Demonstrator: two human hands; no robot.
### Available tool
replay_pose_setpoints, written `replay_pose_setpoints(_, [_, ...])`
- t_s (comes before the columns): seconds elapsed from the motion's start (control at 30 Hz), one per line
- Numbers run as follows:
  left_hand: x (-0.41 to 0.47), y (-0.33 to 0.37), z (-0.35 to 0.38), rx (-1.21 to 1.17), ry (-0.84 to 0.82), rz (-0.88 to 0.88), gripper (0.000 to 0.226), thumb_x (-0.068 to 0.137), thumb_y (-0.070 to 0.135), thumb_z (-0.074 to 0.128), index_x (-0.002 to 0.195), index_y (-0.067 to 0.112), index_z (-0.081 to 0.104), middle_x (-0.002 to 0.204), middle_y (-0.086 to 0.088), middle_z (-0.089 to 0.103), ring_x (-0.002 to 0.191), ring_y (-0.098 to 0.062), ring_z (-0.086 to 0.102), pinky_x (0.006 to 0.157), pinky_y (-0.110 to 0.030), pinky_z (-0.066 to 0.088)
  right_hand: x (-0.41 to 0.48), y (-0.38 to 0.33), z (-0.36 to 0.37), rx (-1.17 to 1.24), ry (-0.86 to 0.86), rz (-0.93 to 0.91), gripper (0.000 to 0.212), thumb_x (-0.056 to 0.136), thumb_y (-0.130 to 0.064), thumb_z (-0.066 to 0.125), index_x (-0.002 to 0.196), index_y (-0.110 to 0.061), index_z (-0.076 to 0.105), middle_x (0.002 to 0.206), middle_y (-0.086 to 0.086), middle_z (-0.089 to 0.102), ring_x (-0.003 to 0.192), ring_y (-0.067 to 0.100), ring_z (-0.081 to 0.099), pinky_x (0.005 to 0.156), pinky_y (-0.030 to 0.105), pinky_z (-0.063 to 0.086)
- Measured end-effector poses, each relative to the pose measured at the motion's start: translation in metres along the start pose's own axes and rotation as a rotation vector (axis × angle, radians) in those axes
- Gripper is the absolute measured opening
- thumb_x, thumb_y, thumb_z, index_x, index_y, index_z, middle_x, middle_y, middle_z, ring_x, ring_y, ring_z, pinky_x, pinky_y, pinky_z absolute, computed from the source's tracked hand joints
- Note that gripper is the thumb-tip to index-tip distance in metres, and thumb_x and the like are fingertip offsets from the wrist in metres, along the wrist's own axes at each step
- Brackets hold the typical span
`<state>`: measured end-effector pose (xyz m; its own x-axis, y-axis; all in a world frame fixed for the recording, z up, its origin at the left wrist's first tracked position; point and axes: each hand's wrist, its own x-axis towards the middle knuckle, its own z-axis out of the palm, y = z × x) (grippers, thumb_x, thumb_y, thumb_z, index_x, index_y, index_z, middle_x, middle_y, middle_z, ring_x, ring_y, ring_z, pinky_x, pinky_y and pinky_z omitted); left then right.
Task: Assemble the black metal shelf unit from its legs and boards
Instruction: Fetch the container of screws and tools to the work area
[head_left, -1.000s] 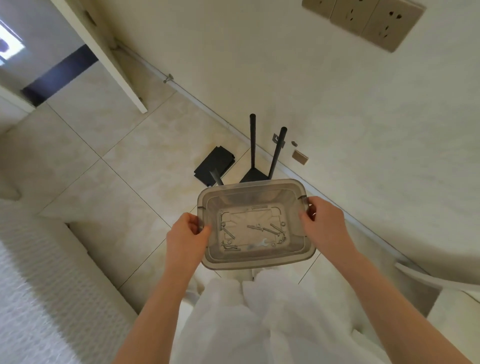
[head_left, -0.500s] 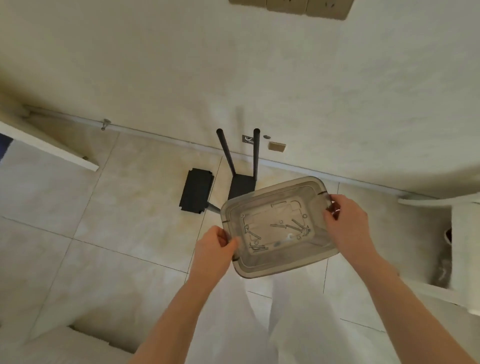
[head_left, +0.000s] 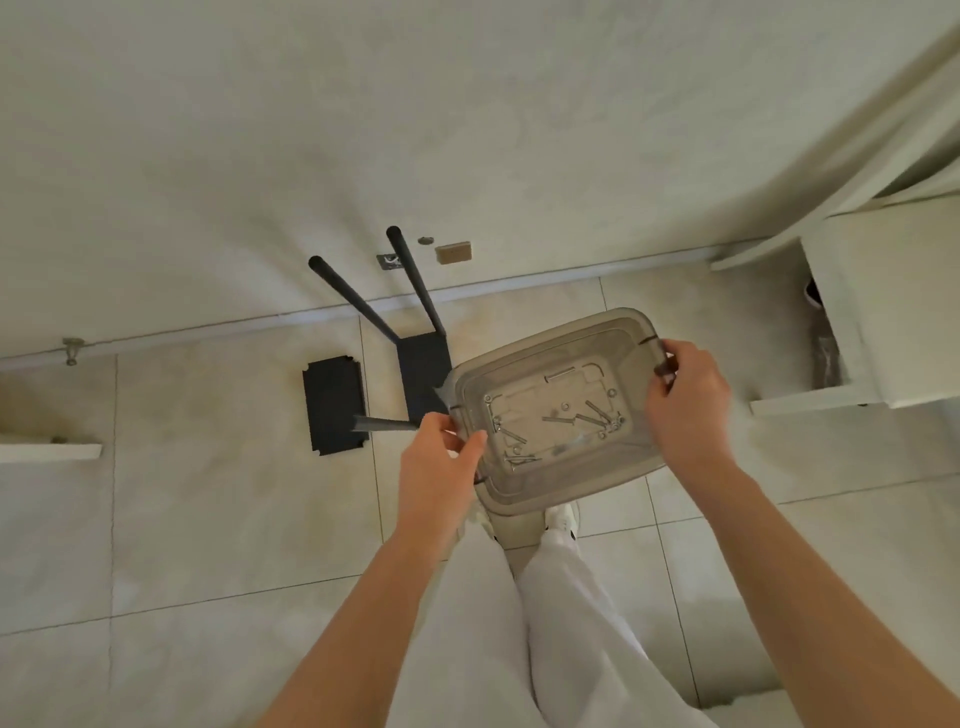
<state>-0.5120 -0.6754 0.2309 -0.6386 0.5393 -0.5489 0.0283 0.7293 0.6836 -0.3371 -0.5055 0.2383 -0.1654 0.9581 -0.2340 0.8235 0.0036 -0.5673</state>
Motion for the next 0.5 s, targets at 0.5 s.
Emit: replay_pose_setpoints(0.5, [0.187, -0.147, 0.23, 0.044, -0.076, -0.094, 0.021, 0.098, 0.038, 0.062, 0.084, 0.023, 0.056, 0.075, -0.002, 0.068, 0.066, -0.018, 0.07, 0.068, -0.042, 0.063, 0.126, 0.22, 0.185, 0.032, 0.063, 0.18, 0.042, 0.092, 0.003, 0.049, 0.132, -0.008, 0.055, 0.12, 0.01, 0.058, 0.095, 0.014, 0.047, 0.08, 0.023, 0.036])
